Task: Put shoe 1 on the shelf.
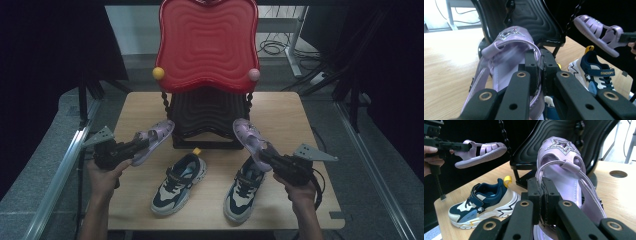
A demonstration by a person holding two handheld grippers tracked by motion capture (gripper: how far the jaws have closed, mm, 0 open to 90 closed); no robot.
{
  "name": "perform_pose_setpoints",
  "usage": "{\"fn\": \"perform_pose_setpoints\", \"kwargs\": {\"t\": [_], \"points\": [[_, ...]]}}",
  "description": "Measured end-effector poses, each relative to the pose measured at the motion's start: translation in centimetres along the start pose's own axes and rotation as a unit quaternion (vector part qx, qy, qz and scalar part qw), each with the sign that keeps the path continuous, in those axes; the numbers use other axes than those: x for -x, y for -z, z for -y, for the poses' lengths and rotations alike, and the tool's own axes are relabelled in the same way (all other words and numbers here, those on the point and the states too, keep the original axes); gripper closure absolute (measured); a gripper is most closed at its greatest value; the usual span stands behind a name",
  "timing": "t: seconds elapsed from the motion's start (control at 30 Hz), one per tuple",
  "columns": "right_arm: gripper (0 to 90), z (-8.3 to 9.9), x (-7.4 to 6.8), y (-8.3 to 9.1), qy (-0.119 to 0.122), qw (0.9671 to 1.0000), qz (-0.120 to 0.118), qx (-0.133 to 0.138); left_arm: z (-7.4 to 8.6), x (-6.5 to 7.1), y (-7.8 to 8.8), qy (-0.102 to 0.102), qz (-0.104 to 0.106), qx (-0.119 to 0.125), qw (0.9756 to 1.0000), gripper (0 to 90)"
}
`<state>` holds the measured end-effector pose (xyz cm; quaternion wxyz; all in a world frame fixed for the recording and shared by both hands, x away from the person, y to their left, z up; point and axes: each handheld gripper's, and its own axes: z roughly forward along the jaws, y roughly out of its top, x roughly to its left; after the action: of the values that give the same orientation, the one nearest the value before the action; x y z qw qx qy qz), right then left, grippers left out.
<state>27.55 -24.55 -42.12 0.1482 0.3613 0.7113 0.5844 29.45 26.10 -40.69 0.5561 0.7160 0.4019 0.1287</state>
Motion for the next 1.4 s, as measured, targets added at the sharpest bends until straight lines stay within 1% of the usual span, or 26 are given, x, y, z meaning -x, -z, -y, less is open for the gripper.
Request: {"fn": "perform_pose_setpoints", "kwargs": {"t": [0.1,0.2,0.27,0.37,0.53,0.7,0.83,0.97,1.13,1.23,1.27,1.4], "points": [[87.1,0.0,-0.4,-0.9,0.005,0.9999,-0.008,-0.007,-0.3,0.4,0.0,-0.007,-0.004,-0.001,1.0000,85.8],[87.1,-0.1,-0.7,-1.6,0.007,0.9998,-0.017,-0.012,-0.3,0.6,0.0,-0.007,0.006,0.004,0.9999,86.2],[87.1,-0.2,-0.9,-2.0,0.009,0.9997,-0.020,-0.014,-0.3,0.7,-0.1,-0.005,0.019,0.007,0.9998,86.1],[87.1,-0.4,-1.2,-2.6,0.007,0.9996,-0.024,-0.011,-0.5,0.9,-0.4,-0.008,0.018,0.004,0.9998,85.9],[87.0,-1.0,-1.7,-3.7,0.010,0.9995,-0.028,-0.010,-0.9,1.1,-1.0,-0.008,0.025,0.010,0.9996,86.0],[87.0,-1.6,-2.0,-5.1,0.013,0.9995,-0.026,-0.010,-1.5,1.6,-2.1,-0.016,0.033,0.011,0.9993,85.9],[87.0,-1.9,-2.1,-5.9,0.009,0.9996,-0.027,-0.004,-1.9,1.8,-3.0,-0.018,0.038,0.013,0.9990,85.9],[87.0,-2.1,-2.1,-6.4,0.001,0.9997,-0.025,-0.002,-2.4,1.9,-3.9,-0.023,0.040,0.014,0.9988,85.9],[87.0,-2.4,-2.1,-7.0,-0.011,0.9996,-0.023,0.013,-2.9,2.0,-4.8,-0.029,0.041,0.008,0.9987,85.9],[87.0,-2.7,-2.4,-7.5,-0.012,0.9995,-0.025,0.016,-3.1,2.1,-5.5,-0.029,0.045,0.005,0.9985,85.9],[87.0,-2.8,-2.4,-7.7,-0.008,0.9995,-0.026,0.017,-3.1,2.1,-5.6,-0.030,0.047,0.005,0.9984,85.9],[87.0,-3.1,-2.7,-8.6,-0.005,0.9994,-0.031,0.011,-3.2,2.2,-6.4,-0.030,0.052,0.008,0.9982,85.9]]}}
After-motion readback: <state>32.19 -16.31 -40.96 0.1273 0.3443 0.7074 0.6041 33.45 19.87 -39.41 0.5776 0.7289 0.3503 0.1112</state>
